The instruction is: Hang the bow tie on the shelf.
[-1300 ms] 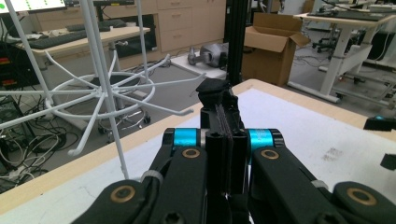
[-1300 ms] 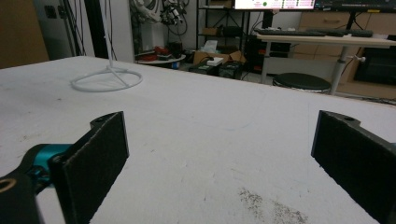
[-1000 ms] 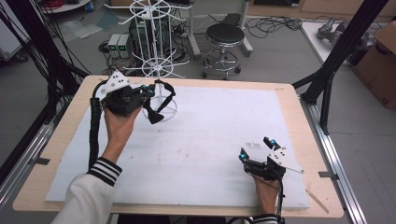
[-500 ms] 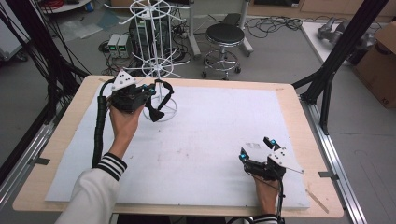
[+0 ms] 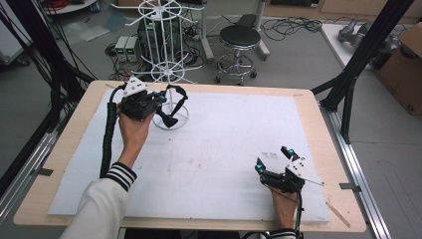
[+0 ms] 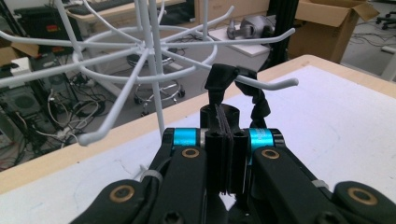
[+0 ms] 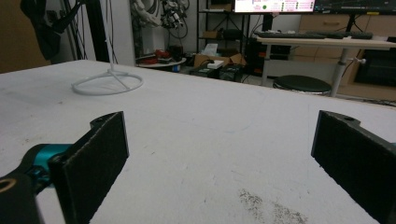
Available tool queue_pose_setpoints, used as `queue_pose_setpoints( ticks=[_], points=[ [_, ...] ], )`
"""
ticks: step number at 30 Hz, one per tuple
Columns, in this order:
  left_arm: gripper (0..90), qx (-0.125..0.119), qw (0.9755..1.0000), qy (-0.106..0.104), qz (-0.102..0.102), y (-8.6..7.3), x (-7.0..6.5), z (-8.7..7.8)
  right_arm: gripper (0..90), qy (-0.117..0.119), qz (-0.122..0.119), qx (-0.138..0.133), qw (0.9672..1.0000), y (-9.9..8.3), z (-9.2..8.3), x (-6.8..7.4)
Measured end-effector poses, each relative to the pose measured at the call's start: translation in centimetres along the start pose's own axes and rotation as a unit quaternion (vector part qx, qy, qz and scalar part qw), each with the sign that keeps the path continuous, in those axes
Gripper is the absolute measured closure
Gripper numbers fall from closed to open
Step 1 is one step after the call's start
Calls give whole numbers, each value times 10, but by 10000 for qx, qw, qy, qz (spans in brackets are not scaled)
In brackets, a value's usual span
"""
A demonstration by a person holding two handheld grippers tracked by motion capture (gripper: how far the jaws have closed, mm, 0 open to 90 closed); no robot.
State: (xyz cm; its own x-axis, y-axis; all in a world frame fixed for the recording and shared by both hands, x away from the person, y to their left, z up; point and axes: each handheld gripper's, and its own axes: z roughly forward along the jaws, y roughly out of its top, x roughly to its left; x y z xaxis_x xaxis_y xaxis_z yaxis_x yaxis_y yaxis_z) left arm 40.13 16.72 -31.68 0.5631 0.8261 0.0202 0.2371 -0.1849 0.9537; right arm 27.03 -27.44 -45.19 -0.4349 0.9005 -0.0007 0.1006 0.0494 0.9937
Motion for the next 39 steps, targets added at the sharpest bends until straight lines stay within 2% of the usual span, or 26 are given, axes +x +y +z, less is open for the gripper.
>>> queue_pose_setpoints(
  ticks=[1, 3, 4, 5, 6, 7, 8, 10, 13, 14, 17, 18, 21, 22, 23, 25, 26, 27, 29, 30, 32, 33, 36, 37, 38, 39],
  points=[
    [835, 48, 10000, -9, -56, -1, 1, 0, 29, 1, -3, 3, 10000, 0, 0, 0],
    [681, 75, 10000, -19, -38, -1, 0, 1, 29, 2, 1, -2, 10000, 0, 0, 0],
    [604, 215, 9994, 180, 203, -2, -2, 0, 29, 3, -1, -1, 10000, 0, 0, 0],
    [512, 215, 9994, 180, 203, -2, -2, 0, 29, 9, -4, -14, 10000, 0, 0, 0],
    [431, 237, 9987, 318, 332, -2, -4, 0, 29, 3, 20, -26, 10000, 0, -1, 0],
    [378, 277, 9980, 360, 448, -2, -5, -1, 29, 19, 56, -14, 10000, 0, -1, 0],
    [338, 271, 9975, 287, 577, -4, -4, -4, 29, 8, 23, -42, 10000, 0, -1, -1],
    [242, 239, 9981, 171, 542, -8, -1, -8, 29, 21, 66, -45, 10000, 0, -1, -2],
    [181, 117, 9986, 113, 504, -15, 2, -16, 29, 11, 60, -43, 10000, 0, -1, -1],
    [178, 42, 9991, 73, 413, -22, 7, -24, 29, 15, 48, -44, 10000, 0, -1, -1],
    [177, -96, 9991, -10, 402, -32, 10, -39, 29, 9, 36, -46, 10000, 0, -1, -1],
    [177, -217, 9989, -95, 415, -38, 11, -48, 29, 4, 45, -39, 10000, 0, -1, 0],
    [176, -395, 9974, -83, 590, -56, 11, -73, 29, -1, 38, -38, 10000, 0, -1, 0],
    [175, -395, 9974, -83, 590, -56, 11, -73, 29, -6, 44, -43, 10000, 0, -1, 0],
    [173, -529, 9970, -166, 536, -71, 11, -91, 29, -14, 19, -61, 10000, 0, -1, 0],
    [163, -578, 9968, -185, 511, -77, 11, -98, 29, -7, 19, -62, 10000, 0, -1, -1],
    [163, -690, 9960, -166, 544, -92, 9, -115, 29, -15, 12, -71, 10000, 0, -1, 0],
    [162, -837, 9948, -190, 545, -102, 8, -124, 29, -23, 18, -69, 10000, -1, -2, 0],
    [162, -940, 9941, -214, 504, -108, 8, -129, 29, -22, 12, -69, 10000, -1, -1, 0],
    [162, -1070, 9933, -227, 384, -128, 10, -138, 29, -18, 17, -79, 10000, -1, -1, 0],
    [161, -1114, 9931, -208, 289, -144, 12, -140, 29, -24, 5, -85, 10000, -1, -1, 0],
    [158, -1114, 9931, -208, 289, -144, 12, -140, 29, -22, 13, -70, 10000, -1, -1, 0],
    [151, -1218, 9922, -232, 138, -158, 14, -142, 29, -18, 27, -56, 10000, -1, -2, 0],
    [151, -1340, 9907, -223, 129, -161, 14, -143, 29, -24, 20, -67, 10000, -1, -2, 1],
    [151, -1340, 9907, -223, 129, -161, 14, -143, 29, -23, 19, -66, 10000, -1, -2, 1],
    [151, -1493, 9886, -172, 100, -164, 14, -144, 29, -22, -8, -76, 10000, -1, -1, 0]
  ],
)
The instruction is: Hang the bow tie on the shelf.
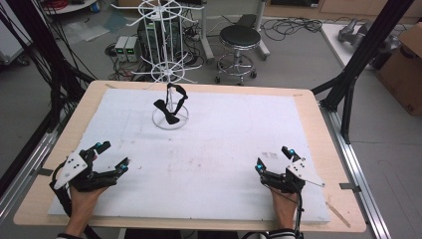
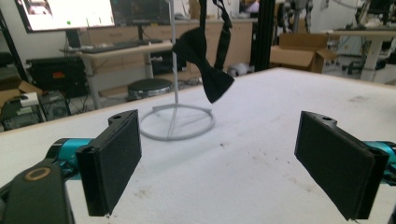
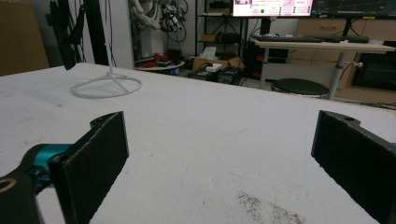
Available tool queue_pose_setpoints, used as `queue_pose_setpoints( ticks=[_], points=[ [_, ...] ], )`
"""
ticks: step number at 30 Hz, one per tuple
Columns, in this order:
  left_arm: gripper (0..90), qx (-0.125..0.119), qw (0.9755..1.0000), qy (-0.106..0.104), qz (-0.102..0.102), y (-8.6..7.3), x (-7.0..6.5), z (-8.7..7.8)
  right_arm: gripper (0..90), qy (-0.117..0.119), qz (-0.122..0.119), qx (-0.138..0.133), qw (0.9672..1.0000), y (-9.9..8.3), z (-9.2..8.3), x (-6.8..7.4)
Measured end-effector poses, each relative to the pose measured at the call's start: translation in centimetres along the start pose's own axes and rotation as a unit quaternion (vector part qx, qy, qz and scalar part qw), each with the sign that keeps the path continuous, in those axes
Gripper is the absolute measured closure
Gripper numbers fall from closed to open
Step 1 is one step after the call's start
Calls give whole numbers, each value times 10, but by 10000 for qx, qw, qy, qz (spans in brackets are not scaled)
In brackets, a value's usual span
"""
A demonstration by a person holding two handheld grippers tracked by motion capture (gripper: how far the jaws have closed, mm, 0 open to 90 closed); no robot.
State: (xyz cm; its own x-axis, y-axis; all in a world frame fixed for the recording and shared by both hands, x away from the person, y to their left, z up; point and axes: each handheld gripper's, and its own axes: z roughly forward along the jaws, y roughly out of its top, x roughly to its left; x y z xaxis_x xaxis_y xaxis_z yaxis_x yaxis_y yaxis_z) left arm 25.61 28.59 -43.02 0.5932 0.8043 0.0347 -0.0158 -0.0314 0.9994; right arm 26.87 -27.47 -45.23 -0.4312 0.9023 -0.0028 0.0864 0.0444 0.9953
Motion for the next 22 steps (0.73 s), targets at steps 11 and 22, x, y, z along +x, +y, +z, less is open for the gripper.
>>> queue_pose_setpoints(
  ticks=[11, 22],
  points=[
    [140, 53, 9997, 85, -226, -21, 3, 0, 29, 10, -18, -22, 10000, 0, 0, 0],
    [123, 65, 9997, 147, -188, -23, 3, 0, 29, 5, -20, -64, 10000, -1, -2, 1]
  ],
)
